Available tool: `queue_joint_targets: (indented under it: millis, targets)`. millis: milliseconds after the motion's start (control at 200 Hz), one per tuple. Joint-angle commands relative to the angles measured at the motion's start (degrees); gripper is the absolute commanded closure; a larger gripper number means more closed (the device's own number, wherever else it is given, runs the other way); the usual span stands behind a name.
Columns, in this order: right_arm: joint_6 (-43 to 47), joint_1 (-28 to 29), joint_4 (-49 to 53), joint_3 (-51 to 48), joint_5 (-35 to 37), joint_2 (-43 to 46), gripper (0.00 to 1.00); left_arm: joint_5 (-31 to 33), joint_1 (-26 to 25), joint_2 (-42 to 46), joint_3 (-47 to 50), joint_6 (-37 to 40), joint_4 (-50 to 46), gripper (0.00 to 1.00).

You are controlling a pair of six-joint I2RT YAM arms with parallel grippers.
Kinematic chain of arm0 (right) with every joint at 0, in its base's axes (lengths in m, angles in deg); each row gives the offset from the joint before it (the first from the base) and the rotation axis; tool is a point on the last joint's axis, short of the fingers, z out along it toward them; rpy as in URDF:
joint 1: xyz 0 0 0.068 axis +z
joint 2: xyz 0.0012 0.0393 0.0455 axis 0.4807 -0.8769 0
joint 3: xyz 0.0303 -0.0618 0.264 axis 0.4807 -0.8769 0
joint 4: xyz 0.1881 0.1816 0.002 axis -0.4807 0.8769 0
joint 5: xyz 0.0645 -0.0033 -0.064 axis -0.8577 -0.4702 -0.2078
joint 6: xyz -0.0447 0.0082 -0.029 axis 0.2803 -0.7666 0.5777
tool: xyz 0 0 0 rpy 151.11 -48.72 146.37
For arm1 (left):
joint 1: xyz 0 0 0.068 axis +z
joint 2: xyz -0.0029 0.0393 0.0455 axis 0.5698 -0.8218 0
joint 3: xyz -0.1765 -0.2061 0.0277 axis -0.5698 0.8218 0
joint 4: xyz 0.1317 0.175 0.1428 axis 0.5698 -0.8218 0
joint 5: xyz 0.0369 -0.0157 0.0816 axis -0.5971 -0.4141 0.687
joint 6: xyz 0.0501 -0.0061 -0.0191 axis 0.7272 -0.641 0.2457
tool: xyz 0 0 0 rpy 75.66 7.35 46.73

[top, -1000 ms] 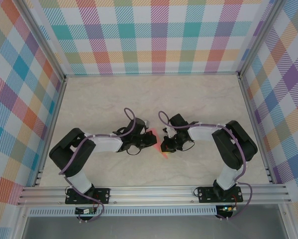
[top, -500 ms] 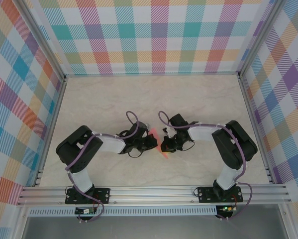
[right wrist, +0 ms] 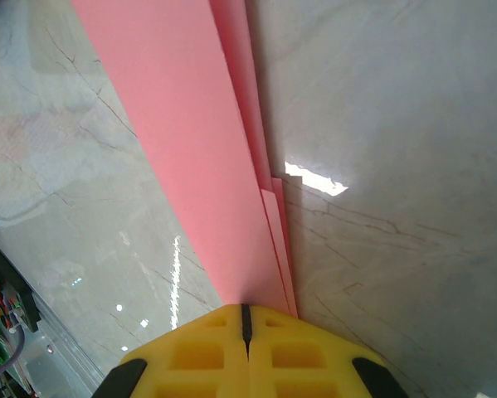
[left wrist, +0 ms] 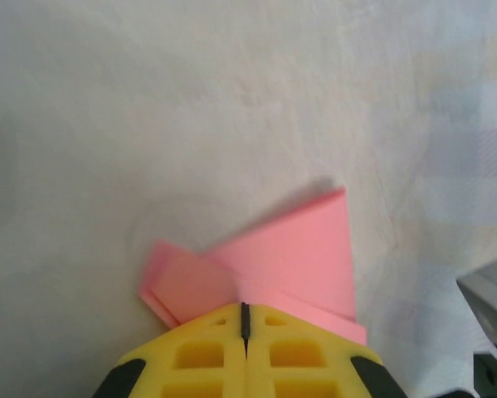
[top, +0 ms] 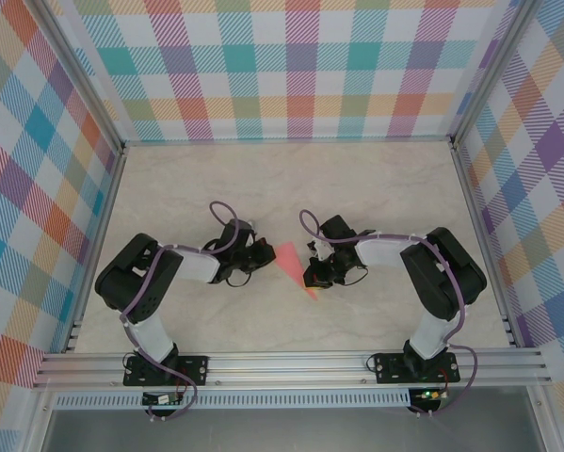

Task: Fold a paper plane with a square sheet of paper (pick it up from the middle)
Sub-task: Fold the wing for the fifth time at the center of the table.

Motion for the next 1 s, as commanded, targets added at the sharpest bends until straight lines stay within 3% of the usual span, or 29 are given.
queue_joint_targets:
  millis: [0,145,280,390,470,545,660,885,995]
  targets:
    - [1.4,0.52,6.78,-3.96,9.95,-4.22,1.0,6.26,5.29,-1.97,-1.53,4.61,-5.01,0.99]
    - [1.06,0.52,7.06,-2.99,8.68,-3.11,1.0,4.63,8.4,2.7,-3.63,6.18,-8.5,0.98]
    - [-0.53,0.55,5.18,-1.4,4.49,0.84,1.0,2.07,7.82,8.59,-5.55,6.51,-14.27,0.97]
    - [-3.66,0.52,2.94,1.35,2.15,5.24,0.92,1.77,5.33,11.8,-6.23,4.57,-17.94,0.9]
    - [-5.55,0.44,1.95,3.12,2.29,8.66,0.83,3.57,2.71,13.32,-7.69,3.39,-22.72,0.84]
    - [-5.94,0.44,2.2,3.97,4.35,11.93,0.73,6.74,0.06,14.4,-9.42,1.92,-27.83,0.72]
    - [-6.04,0.12,3.95,3.41,11.51,16.95,0.59,11.9,-4.12,15.18,-13.33,0.87,-37.6,0.61]
    - [-8.14,-2.05,6.57,0.03,24.14,23.08,0.27,20.37,-12.63,12.15,-20.3,-7.88,-52.83,0.29]
    - [-9.7,-3.58,7.31,-1.37,28.04,24.08,0.06,22.93,-16.66,9.55,-23.57,-12.34,-56.21,0.18]
